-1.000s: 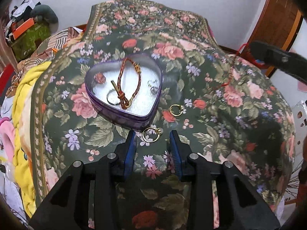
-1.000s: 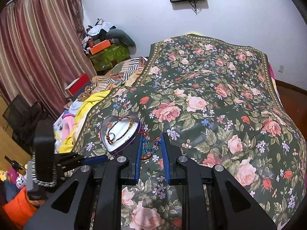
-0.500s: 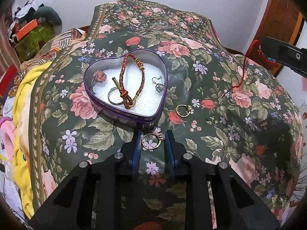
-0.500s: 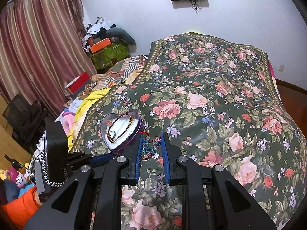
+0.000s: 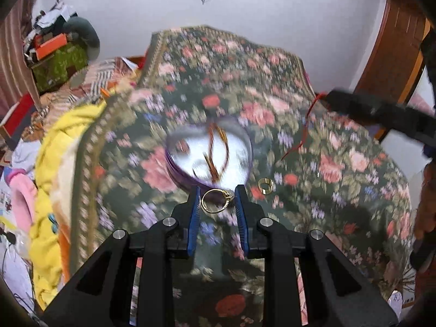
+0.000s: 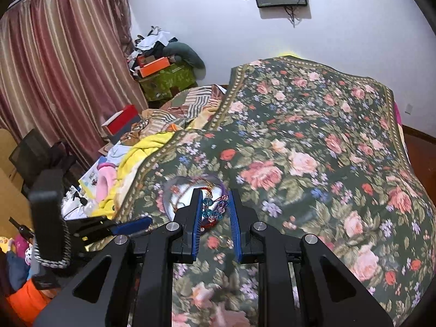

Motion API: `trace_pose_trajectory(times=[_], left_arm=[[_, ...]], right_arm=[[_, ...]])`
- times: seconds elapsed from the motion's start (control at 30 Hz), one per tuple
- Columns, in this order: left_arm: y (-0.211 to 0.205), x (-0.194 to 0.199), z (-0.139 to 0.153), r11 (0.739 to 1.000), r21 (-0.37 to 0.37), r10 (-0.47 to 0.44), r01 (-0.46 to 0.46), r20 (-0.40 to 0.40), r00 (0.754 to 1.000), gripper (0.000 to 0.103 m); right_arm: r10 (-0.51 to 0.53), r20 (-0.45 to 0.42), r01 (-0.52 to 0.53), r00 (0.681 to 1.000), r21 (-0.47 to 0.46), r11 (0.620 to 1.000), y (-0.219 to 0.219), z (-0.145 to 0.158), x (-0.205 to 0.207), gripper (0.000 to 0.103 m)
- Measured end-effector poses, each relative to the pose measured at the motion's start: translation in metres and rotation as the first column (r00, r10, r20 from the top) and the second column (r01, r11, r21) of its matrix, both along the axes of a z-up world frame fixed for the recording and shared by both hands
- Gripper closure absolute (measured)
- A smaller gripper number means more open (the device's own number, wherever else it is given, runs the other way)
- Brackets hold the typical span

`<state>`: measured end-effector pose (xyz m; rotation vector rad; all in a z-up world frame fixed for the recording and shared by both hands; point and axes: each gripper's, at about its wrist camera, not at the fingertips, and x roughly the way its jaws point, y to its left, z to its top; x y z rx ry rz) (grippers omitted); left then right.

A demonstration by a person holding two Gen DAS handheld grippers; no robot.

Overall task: Organize jewelry
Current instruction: 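Lower the gold ring into the tin with the left tool while the right tool drops the bracelet in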

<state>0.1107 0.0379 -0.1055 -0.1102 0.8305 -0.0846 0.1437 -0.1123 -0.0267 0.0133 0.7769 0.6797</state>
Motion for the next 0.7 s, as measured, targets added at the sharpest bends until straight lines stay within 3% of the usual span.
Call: trace_pose_trajectory(times=[0.27,0.7], left_arm=[[0.017,0.008,0.026,1.000,0.004,0.027,-0.028,0.078,0.997,0.079],[0.028,0.032,0.010,0.999,-0.018,0.034,-0.033,0.055,0.998,0.079]], right_arm=[[0.036,0.016,-0.036,0.999,-0.002,0.999,0.027,0.004,0.005,0.086],[0.054,-0.062,-0.059,0.997,-0.071,0.996,0.057,-0.035,0.027,0.086]])
